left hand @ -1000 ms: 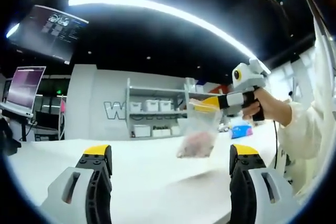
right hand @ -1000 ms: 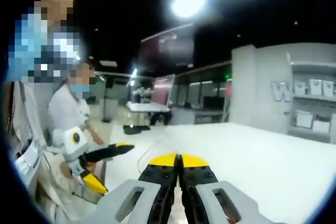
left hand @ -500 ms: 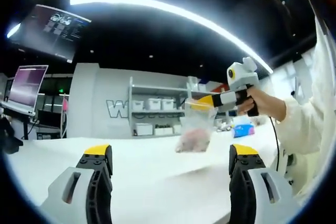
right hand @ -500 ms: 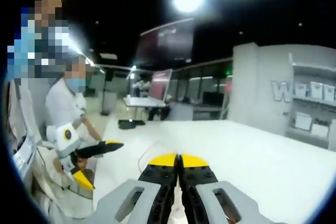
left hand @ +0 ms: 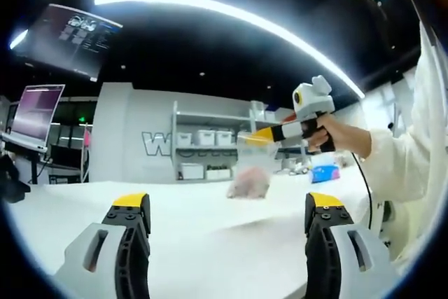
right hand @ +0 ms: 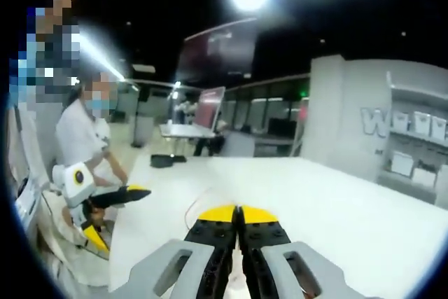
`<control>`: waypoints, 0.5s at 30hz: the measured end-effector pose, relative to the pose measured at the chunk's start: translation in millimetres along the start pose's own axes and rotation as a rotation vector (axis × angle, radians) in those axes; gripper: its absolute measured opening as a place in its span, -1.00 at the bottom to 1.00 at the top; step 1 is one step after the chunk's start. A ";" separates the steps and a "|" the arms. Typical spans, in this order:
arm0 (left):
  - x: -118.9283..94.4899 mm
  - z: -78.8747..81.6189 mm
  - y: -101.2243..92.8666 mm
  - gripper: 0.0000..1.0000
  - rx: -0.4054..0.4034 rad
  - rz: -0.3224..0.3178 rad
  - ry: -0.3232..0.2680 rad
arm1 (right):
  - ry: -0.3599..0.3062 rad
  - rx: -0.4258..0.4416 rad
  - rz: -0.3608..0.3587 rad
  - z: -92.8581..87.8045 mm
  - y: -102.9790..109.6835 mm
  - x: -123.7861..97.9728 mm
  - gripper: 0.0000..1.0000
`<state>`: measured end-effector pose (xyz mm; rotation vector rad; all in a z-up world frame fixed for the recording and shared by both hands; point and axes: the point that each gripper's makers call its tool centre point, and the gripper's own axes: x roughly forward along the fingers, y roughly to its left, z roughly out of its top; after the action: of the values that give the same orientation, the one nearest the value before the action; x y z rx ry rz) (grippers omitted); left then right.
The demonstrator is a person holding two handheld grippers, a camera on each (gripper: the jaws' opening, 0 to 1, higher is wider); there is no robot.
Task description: Open the resealable bag by pulling the two sides of the seal apart until the entire bag opening is separated and visibly accessible.
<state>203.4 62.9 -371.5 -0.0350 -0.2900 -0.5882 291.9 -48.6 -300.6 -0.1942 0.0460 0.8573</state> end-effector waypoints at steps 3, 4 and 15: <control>0.1 -0.7 -0.4 0.80 -0.002 -0.001 0.002 | 0.007 -0.005 -0.011 -1.3 -4.5 2.6 -1.00; 0.2 -1.0 -0.4 0.80 -0.002 -0.002 0.003 | 0.009 -0.012 -0.016 -1.5 -6.0 3.5 -1.00; -1.4 2.9 3.6 0.80 -0.007 0.013 -0.011 | 0.031 -0.059 -0.035 -0.5 -15.7 15.4 -1.00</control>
<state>203.5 67.0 -368.9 -0.0467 -0.2985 -0.5767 313.9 -47.3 -300.5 -0.2630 0.0464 0.8211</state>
